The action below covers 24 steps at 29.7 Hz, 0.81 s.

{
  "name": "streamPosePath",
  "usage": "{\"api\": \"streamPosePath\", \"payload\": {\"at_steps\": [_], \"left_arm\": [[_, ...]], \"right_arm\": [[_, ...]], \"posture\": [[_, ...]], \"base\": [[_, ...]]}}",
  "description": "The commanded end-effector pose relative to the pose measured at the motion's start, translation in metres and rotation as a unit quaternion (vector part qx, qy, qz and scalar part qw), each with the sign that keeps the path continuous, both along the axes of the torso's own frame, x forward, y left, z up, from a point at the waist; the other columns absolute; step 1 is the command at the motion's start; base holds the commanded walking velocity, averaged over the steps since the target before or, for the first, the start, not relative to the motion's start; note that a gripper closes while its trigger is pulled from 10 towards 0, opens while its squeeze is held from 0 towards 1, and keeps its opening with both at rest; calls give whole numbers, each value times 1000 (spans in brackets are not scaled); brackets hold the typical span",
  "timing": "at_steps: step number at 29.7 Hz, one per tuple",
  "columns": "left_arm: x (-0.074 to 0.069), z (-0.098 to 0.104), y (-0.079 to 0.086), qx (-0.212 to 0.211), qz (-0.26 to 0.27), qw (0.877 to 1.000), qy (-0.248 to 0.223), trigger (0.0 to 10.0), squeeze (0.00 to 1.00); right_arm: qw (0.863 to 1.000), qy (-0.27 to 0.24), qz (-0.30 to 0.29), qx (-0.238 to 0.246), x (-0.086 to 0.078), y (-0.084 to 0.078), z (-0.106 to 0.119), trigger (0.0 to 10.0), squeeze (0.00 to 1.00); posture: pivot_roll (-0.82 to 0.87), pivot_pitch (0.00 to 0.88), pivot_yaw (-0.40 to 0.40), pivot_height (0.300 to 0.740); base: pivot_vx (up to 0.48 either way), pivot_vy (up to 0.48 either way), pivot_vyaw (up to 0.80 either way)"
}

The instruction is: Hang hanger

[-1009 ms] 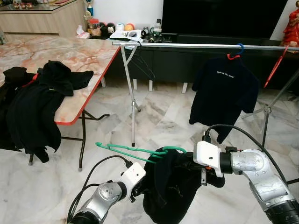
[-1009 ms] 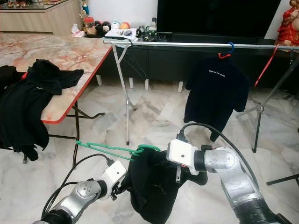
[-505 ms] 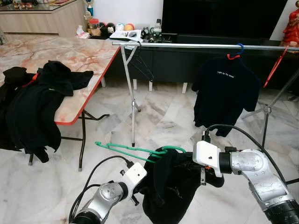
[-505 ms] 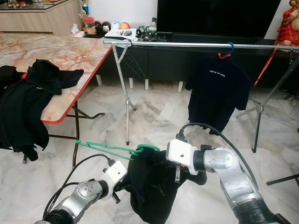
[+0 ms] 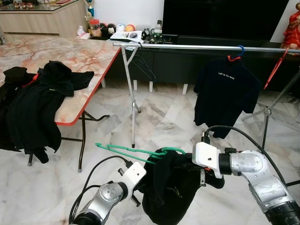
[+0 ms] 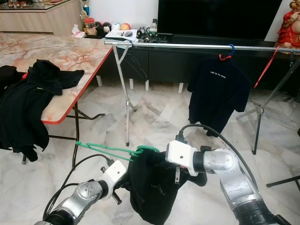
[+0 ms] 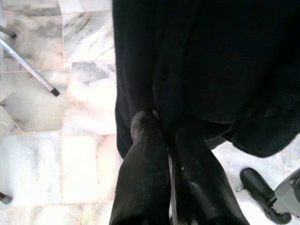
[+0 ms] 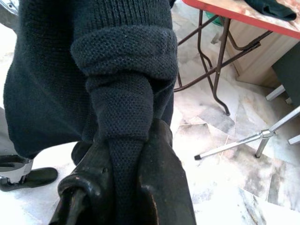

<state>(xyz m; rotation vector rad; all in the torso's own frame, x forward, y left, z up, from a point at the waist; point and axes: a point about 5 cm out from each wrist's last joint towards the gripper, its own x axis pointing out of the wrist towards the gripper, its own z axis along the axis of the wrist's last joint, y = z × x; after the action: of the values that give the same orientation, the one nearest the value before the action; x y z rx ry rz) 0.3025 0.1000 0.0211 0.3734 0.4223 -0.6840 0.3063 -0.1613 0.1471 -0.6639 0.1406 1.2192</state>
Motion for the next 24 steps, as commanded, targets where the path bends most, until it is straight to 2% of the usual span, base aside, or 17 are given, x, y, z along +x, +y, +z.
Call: {"api": "streamPosePath", "payload": {"at_steps": [1, 2, 4, 6, 7, 8, 10, 15, 21, 23, 24], "left_arm": [[-1, -2, 4, 3, 9, 1000, 5, 0, 0], [-1, -5, 8, 11, 15, 1000, 11, 0, 0], [-1, -5, 8, 11, 15, 1000, 11, 0, 0], [-3, -9, 12, 22, 21, 999, 21, 0, 0], [-6, -13, 17, 32, 25, 999, 30, 0, 0], [-6, -13, 17, 32, 25, 999, 30, 0, 0], [-8, -15, 21, 37, 33, 998, 36, 0, 0], [-9, -17, 25, 42, 36, 998, 40, 0, 0], [-11, -19, 28, 46, 34, 997, 45, 0, 0], [-11, -20, 28, 48, 35, 997, 48, 0, 0], [-12, -20, 29, 49, 35, 997, 49, 0, 0]], "right_arm": [[1000, -12, 3, 3, 0, -1, 4, 0, 0], [1000, -12, -1, -14, -1, -4, 1, 0, 0], [1000, -12, -1, -14, -1, -4, 1, 0, 0], [998, -16, -9, -60, 0, -13, -6, 0, 0], [995, -17, -21, -100, 0, -24, -14, 0, 0], [995, -17, -21, -100, 0, -24, -14, 0, 0], [989, -13, -37, -144, -2, -40, -22, 0, 0], [983, -9, -50, -175, -7, -55, -30, 0, 0], [984, -5, -66, -164, -10, -62, -32, 0, 0], [988, -9, -88, -126, -8, -65, -28, 0, 0], [992, -5, -107, -68, -8, -67, -22, 0, 0]], "posture": [[55, 62, 2, 740], [55, 62, 3, 740], [55, 62, 3, 740], [53, 63, 5, 740], [53, 64, 6, 740], [53, 64, 6, 740], [51, 66, 7, 740], [49, 68, 11, 740], [50, 70, 14, 740], [52, 71, 16, 740], [51, 72, 17, 740]], "base": [[0, 0, 0], [0, 0, 0], [0, 0, 0], [0, 0, 0], [0, 0, 0], [0, 0, 0], [0, 0, 0], [0, 0, 0], [0, 0, 0], [0, 0, 0], [0, 0, 0]]}}
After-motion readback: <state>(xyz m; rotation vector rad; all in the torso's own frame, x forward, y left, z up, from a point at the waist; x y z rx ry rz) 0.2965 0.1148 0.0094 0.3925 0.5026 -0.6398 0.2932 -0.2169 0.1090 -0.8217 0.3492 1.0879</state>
